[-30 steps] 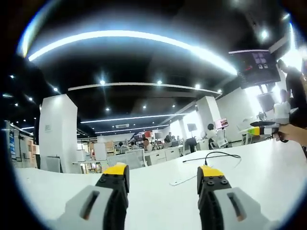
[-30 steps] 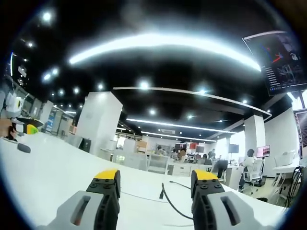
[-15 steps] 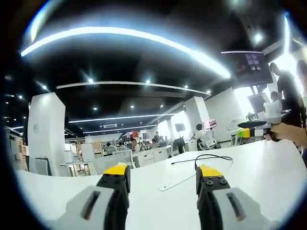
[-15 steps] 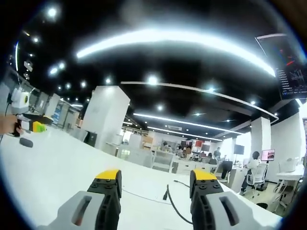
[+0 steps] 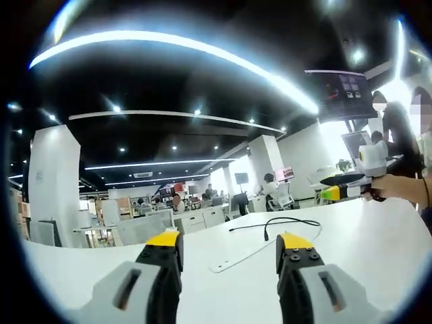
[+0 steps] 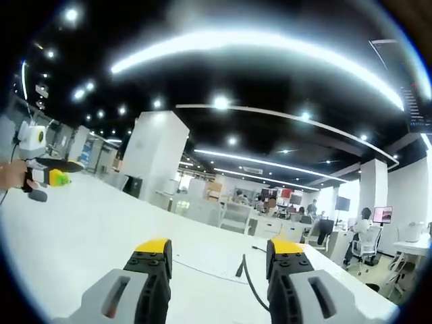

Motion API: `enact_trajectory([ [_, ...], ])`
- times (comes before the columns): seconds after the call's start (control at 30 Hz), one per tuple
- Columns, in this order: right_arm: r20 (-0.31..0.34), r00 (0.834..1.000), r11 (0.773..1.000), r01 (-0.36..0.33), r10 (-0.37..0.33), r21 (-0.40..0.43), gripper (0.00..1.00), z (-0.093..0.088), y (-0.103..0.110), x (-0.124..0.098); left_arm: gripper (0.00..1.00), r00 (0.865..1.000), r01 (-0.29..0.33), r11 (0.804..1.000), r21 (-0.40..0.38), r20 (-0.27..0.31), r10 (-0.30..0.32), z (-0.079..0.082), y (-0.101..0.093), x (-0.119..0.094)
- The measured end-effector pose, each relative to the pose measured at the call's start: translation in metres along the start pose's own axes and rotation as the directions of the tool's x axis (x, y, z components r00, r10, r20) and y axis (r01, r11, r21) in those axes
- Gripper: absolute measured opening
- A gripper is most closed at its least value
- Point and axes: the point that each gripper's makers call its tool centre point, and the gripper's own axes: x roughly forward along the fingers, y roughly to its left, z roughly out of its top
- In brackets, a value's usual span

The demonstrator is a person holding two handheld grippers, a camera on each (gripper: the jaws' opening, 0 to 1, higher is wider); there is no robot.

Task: Locate the USB plug end of the data cable currently connected to the USB port on the desk. Grip the plug, withdraw it from the port, and place it onto the desktop.

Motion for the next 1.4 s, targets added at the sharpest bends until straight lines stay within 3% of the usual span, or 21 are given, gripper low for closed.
enact_trajectory([
  [0.67,-0.130,0.990,0.999,-0.045,0.047,0.017,0.55,-0.051,-0.004,0.037,0.56,0.997,0.056,0.998,-0.018,-0.052,-0.056,-0.034,-0.003,0.049],
  [1.0,-0.152,0.985,0.997,-0.081,0.082,0.011,0.54,-0.061,0.006,0.058,0.56,0.993,0.068,0.998,0.016,-0.094,-0.066,-0.053,0.003,0.067],
  [1.4,-0.191,0.973,0.992,-0.124,0.128,0.034,0.52,-0.075,0.021,0.085,0.56,0.995,0.063,0.998,-0.013,-0.082,-0.064,-0.066,0.011,0.078],
])
